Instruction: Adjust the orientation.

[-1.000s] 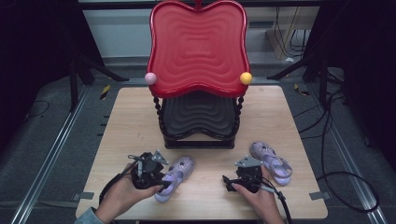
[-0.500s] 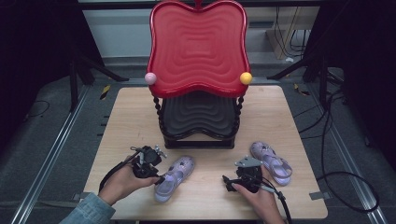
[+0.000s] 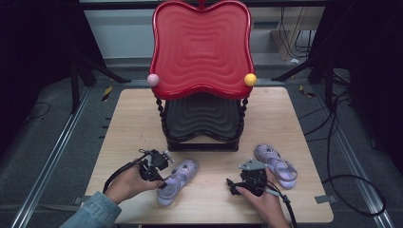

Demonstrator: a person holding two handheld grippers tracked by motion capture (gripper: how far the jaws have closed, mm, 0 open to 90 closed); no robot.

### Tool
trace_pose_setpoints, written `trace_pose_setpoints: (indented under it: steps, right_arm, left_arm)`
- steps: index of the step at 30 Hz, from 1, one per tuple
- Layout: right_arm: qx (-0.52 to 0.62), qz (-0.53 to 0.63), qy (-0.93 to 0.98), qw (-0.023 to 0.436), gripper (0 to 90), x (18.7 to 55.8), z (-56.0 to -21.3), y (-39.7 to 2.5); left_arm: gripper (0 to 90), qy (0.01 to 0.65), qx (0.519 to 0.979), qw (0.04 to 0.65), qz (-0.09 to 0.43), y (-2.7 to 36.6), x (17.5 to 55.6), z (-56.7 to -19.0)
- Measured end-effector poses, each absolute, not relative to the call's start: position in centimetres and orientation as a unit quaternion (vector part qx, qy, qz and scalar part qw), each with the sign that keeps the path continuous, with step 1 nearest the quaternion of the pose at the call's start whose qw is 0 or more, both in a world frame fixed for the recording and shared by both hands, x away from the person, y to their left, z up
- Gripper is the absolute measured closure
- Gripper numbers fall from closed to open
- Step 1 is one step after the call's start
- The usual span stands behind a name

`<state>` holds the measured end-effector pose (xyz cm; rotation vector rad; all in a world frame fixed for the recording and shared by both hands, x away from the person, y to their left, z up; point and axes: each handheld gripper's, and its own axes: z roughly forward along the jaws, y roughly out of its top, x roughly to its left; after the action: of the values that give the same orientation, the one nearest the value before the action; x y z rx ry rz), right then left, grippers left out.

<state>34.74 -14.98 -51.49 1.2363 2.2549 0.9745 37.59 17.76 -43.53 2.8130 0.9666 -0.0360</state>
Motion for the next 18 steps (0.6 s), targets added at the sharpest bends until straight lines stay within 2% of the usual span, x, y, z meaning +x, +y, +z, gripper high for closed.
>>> trace_pose_setpoints:
  steps: [10, 18]
  right_arm:
    - [0.441, 0.348, 0.804, 0.195, 4.2, 34.74, -51.50, -14.98]
    - [0.441, 0.348, 0.804, 0.195, 4.2, 34.74, -51.50, -14.98]
  left_arm:
    - [75.8, 0.327, 0.942, 0.076, -0.024, 17.48, 37.82, -44.17]
    - [80.1, 0.341, 0.935, 0.096, -0.016, 17.78, 37.72, -43.84]
